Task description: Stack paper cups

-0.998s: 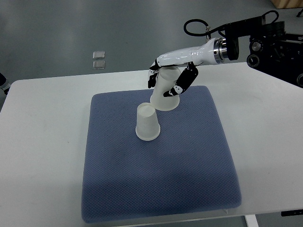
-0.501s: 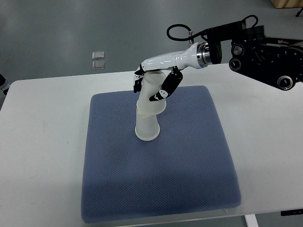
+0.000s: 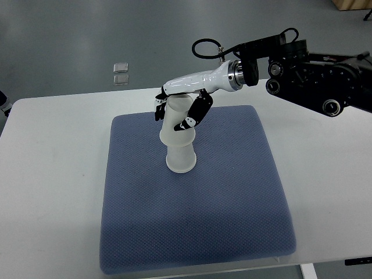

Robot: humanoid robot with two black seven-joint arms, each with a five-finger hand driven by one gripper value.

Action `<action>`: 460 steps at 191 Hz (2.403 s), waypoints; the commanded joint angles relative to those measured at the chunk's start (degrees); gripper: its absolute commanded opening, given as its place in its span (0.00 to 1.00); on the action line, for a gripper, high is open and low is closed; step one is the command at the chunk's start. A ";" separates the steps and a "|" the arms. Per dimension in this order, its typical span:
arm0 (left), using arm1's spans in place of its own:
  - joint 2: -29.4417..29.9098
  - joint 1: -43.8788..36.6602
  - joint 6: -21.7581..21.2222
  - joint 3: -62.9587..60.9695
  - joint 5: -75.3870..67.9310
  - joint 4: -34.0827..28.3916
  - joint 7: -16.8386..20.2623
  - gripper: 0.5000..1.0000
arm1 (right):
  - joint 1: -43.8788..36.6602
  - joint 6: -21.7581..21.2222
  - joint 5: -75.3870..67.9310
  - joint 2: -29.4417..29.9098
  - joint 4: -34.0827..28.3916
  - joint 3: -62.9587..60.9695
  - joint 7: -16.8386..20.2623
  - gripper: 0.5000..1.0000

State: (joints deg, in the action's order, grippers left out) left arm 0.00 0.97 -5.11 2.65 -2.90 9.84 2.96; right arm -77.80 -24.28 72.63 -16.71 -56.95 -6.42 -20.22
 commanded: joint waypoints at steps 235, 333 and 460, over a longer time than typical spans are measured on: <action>0.00 0.00 0.02 -0.01 0.00 0.00 0.03 1.00 | 1.95 2.66 -0.12 1.95 2.72 -0.09 -0.09 0.80; 0.00 0.00 0.02 -0.01 0.00 0.00 0.03 1.00 | 7.22 2.57 -12.86 -3.59 5.71 -8.44 0.27 0.81; 0.00 0.00 0.02 0.08 0.00 0.00 0.03 1.00 | 18.91 14.35 -64.02 2.39 23.91 -17.84 0.26 0.81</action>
State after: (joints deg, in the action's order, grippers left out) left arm 0.00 0.96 -5.12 2.71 -2.90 9.84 2.96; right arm -60.04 -11.69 15.71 -15.81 -36.32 -20.31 -19.99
